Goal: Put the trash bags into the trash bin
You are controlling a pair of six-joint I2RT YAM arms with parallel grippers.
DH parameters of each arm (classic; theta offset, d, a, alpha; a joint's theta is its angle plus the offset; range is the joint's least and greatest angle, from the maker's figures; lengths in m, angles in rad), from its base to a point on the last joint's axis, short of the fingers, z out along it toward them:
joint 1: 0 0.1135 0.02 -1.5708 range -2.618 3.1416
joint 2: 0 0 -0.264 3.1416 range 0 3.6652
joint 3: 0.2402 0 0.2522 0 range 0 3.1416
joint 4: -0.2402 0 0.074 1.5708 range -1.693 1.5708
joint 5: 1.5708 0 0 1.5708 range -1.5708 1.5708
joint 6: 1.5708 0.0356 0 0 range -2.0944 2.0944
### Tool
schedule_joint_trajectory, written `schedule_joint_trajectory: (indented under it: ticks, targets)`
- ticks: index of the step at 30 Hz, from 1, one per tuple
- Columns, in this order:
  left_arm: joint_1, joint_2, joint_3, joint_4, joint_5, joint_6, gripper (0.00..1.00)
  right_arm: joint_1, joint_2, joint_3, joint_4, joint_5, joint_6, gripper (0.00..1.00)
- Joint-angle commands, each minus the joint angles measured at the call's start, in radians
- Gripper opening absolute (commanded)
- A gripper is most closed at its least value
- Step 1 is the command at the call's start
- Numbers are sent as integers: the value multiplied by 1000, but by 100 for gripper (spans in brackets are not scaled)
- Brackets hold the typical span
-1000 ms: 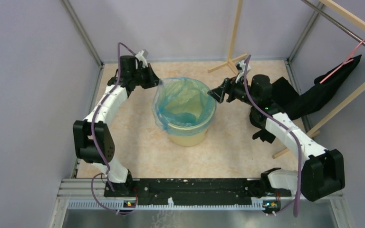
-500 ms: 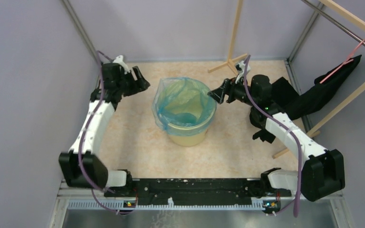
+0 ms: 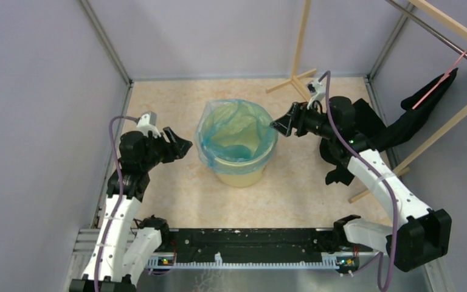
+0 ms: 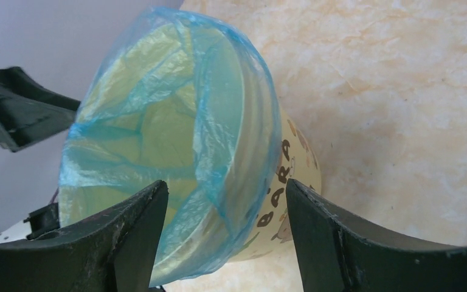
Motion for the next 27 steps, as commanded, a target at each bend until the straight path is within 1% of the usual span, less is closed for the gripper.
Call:
schedule_joint_trajectory:
  ticks: [1, 3, 8, 11, 18, 22, 24, 26, 27]
  targets:
    - [0, 59, -38, 150, 142, -65, 66, -11, -58, 63, -9, -5, 49, 71]
    - [2, 86, -50, 220, 199, -91, 66, -10, -61, 70, -18, 5, 48, 71]
    - [6, 136, -75, 336, 279, -148, 66, -10, -46, 79, -14, 21, 41, 71]
    - [6, 170, -82, 338, 281, -156, 57, -11, -18, 79, 16, 10, 47, 71]
    - [8, 252, -88, 411, 306, -178, 46, -11, 61, 109, 102, -27, 79, 71]
    - [8, 317, -59, 430, 326, -176, 35, -11, 120, 122, 195, -73, 128, 71]
    - [8, 343, -45, 425, 318, -167, 30, -11, 157, 138, 210, -83, 147, 70]
    - [8, 370, -31, 419, 316, -162, 26, -10, 195, 162, 218, -89, 165, 68]
    - [8, 384, -24, 418, 321, -160, 22, -11, 220, 170, 230, -98, 180, 65]
